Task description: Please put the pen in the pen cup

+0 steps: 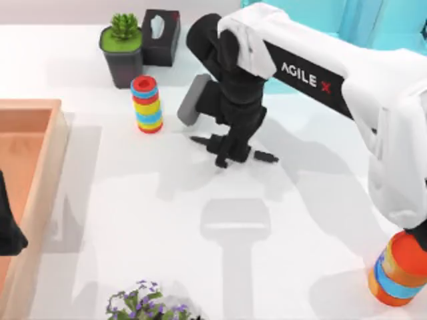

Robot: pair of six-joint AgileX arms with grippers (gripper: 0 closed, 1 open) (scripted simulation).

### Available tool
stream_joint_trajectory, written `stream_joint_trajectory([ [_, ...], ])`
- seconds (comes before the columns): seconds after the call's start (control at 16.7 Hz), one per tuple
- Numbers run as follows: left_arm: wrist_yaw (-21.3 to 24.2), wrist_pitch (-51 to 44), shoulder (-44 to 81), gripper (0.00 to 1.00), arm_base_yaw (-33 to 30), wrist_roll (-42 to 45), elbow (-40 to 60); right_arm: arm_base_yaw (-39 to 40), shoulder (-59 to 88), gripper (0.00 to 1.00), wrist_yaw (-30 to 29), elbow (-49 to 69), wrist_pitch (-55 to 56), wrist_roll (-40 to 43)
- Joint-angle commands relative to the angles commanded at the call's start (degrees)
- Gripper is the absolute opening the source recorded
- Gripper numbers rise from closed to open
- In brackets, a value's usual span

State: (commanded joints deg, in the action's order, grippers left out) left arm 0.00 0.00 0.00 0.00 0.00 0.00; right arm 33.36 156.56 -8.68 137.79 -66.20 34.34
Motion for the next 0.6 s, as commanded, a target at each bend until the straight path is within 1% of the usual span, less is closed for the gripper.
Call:
stream_joint_trajectory([
  [0.12, 0.00, 0.00, 0.00, 1.00, 0.00, 0.00, 0.00, 0.00, 0.00, 0.00, 0.00, 0.00, 0.00, 0.00],
  [0.18, 0.00, 0.00, 0.00, 1.00, 0.00, 0.00, 0.00, 0.75, -4.43, 0.00, 2.27, -1.28, -2.03, -1.96],
  [0.3, 0.00, 0.00, 0.00, 1.00, 0.00, 0.00, 0.00, 1.33, -5.31, 0.00, 2.17, -1.86, -2.09, -2.69],
  [0.42, 0.00, 0.00, 0.00, 1.00, 0.00, 0.00, 0.00, 3.06, -8.59, 0.00, 2.11, -4.70, -3.22, -4.43],
  [0.6, 0.00, 0.00, 0.00, 1.00, 0.00, 0.00, 0.00, 5.56, -17.20, 0.00, 1.81, -11.20, -5.87, -7.02],
])
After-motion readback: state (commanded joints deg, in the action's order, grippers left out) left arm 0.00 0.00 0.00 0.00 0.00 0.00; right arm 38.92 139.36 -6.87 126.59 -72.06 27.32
